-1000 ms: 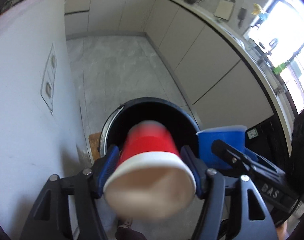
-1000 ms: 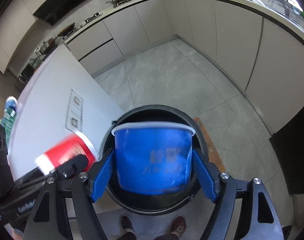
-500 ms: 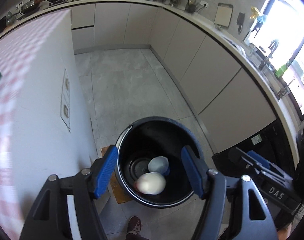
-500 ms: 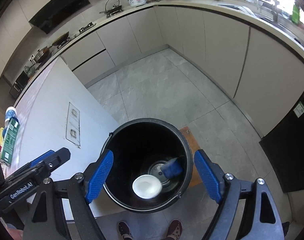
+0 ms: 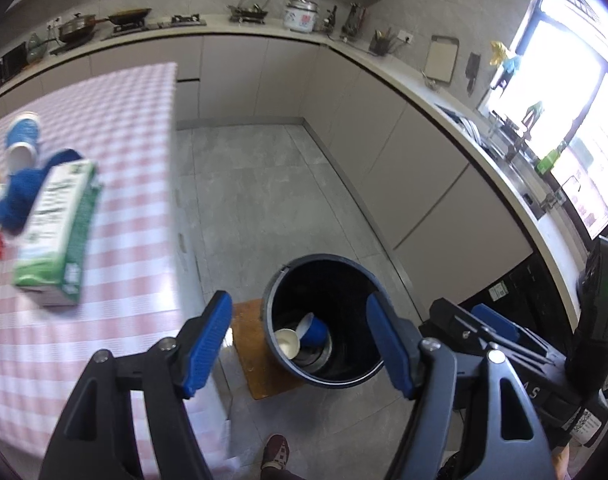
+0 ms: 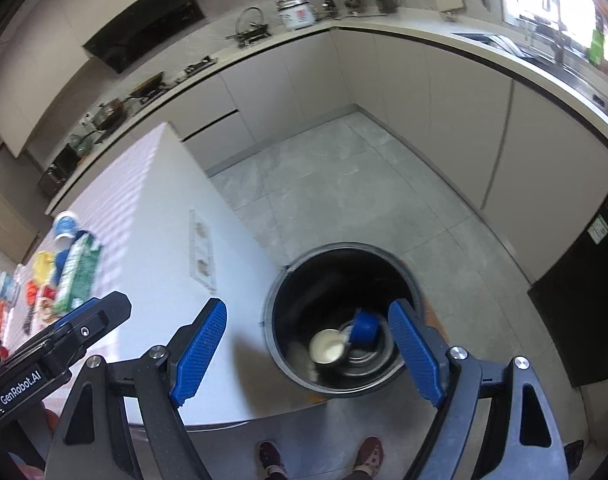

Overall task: Collect trash
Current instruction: 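Move both tools back toward the table items, then grasp the small red-printed milk carton with the left tool while the right tool grasps the green milk carton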

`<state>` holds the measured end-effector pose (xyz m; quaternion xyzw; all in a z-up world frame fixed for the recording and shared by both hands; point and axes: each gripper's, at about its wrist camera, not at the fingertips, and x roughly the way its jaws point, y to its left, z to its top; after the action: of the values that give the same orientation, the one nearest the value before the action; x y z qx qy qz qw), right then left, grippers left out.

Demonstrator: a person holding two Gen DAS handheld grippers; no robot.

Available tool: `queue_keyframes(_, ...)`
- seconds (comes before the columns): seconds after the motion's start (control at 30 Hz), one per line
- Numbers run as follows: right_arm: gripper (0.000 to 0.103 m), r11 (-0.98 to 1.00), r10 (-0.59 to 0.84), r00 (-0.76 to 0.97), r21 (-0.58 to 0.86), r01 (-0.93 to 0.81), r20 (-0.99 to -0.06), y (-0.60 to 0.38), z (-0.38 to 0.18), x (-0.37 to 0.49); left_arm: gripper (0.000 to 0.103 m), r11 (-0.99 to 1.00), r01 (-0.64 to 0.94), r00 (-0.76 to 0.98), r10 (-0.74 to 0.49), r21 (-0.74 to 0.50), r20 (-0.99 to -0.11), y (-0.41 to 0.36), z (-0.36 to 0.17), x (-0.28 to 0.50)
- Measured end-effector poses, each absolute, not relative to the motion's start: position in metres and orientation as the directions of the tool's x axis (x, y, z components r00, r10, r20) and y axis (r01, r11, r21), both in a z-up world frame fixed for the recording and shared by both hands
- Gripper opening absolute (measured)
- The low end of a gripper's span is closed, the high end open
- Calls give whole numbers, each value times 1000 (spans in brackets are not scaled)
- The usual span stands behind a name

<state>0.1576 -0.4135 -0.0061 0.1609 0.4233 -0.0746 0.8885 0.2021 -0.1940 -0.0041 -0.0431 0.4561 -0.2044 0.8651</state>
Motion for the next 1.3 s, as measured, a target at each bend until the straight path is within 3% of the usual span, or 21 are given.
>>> queue_keyframes(0.83,88,984,117,679,178,20,-724,-191,36,193,83,991,56,668,-127,-121,-733,10,24,193)
queue_keyframes(1.3,89,990,106,676,139,-5,-730,-134,25,213,83,991,16,671,-111,-136,-733,74,5,201)
